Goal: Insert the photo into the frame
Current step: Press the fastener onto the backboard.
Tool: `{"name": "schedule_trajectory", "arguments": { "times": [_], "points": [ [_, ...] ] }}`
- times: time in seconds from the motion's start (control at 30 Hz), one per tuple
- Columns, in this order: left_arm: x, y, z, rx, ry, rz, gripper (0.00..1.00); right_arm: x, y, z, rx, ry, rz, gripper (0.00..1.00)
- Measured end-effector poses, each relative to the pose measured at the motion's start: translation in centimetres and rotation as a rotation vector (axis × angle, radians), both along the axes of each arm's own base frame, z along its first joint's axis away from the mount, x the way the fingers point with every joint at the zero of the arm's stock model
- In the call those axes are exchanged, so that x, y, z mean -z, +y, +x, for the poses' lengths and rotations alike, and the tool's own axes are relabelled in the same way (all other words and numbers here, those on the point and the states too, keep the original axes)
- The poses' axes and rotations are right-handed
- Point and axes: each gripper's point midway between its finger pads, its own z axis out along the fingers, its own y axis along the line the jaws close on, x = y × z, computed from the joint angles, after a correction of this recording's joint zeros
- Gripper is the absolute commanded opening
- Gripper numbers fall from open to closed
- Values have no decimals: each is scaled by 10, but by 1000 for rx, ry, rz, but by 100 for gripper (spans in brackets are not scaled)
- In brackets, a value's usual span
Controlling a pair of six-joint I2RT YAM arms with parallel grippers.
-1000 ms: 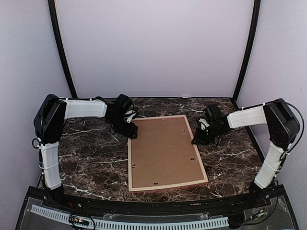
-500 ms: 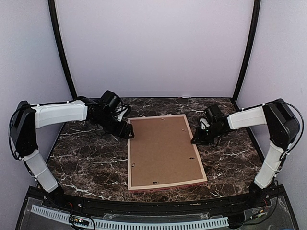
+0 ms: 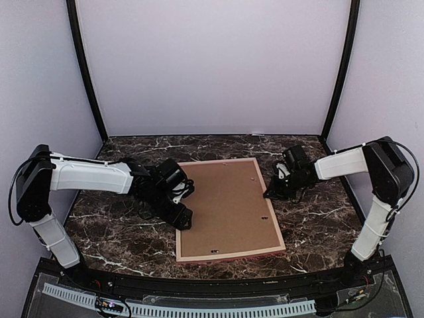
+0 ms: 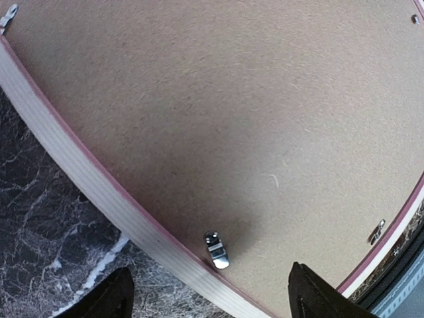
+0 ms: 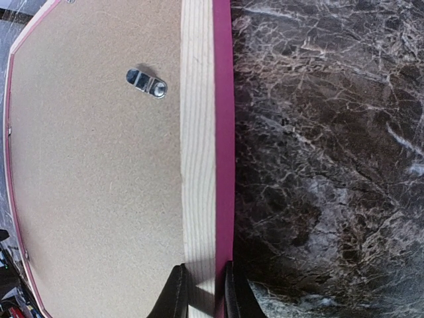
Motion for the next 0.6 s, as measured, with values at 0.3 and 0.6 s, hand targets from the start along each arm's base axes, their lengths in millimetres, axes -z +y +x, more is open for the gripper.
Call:
{"name": "schedule_trajectory", "arguments": {
  "times": [0.3, 0.6],
  "points": [
    [17, 3, 1, -23, 21, 40, 64, 0, 1, 0, -2, -2, 7, 7],
    [28, 3, 1, -23, 35, 68, 51, 0, 1, 0, -3, -4, 14, 7]
  ]
}}
